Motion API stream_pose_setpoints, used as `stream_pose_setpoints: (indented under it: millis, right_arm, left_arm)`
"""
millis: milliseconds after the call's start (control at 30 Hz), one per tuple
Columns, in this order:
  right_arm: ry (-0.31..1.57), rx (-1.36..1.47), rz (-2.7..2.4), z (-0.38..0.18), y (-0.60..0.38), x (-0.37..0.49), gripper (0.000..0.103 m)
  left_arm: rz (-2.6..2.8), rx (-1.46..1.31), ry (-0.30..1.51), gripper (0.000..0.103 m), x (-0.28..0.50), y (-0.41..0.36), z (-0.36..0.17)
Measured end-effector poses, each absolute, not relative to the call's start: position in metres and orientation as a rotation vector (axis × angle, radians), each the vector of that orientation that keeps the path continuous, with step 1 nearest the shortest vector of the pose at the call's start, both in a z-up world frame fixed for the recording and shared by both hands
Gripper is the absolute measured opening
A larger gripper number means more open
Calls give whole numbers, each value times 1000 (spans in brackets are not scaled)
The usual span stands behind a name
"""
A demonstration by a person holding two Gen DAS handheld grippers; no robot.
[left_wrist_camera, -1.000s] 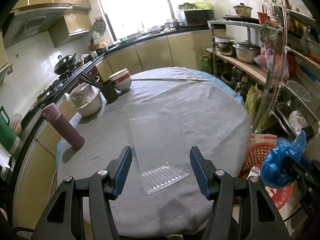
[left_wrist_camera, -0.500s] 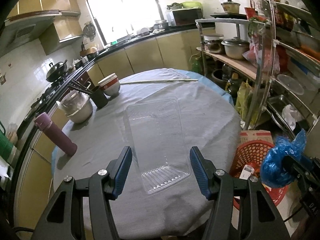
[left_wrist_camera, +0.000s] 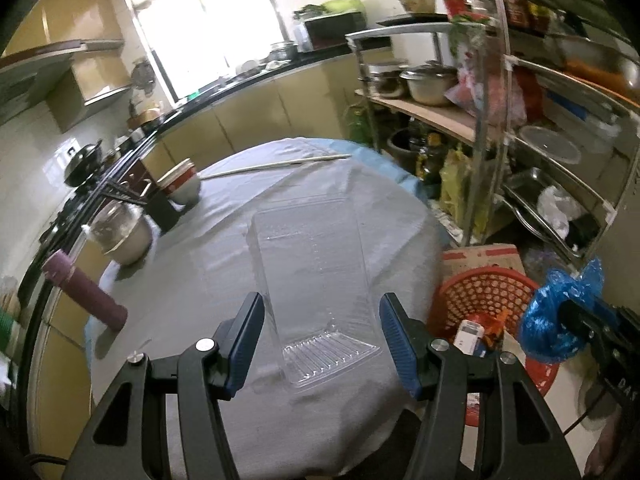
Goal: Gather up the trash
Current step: 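Carry the clear tray with the left tool while the right tool carries the blue bag to the red basket, then release the clear tray and blue bag into the red basket with both tools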
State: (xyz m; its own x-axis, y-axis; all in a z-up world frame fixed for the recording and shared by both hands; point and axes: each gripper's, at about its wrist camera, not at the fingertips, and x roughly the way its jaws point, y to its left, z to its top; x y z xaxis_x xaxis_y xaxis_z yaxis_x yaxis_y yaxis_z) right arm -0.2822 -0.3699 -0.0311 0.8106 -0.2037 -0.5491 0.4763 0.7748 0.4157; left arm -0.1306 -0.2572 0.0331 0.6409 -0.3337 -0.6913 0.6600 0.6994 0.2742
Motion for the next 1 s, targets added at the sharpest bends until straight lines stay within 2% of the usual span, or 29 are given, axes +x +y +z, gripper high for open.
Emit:
stream_pose_setpoints:
  millis: [600, 1000]
  right_arm:
    - [455, 790, -463, -54, -425, -325, 40]
    - [470, 824, -451, -63, -426, -323, 40]
  left_arm:
    - [-906, 591, 842, 61, -163, -318, -25]
    - [-909, 643, 850, 62, -170, -326, -43]
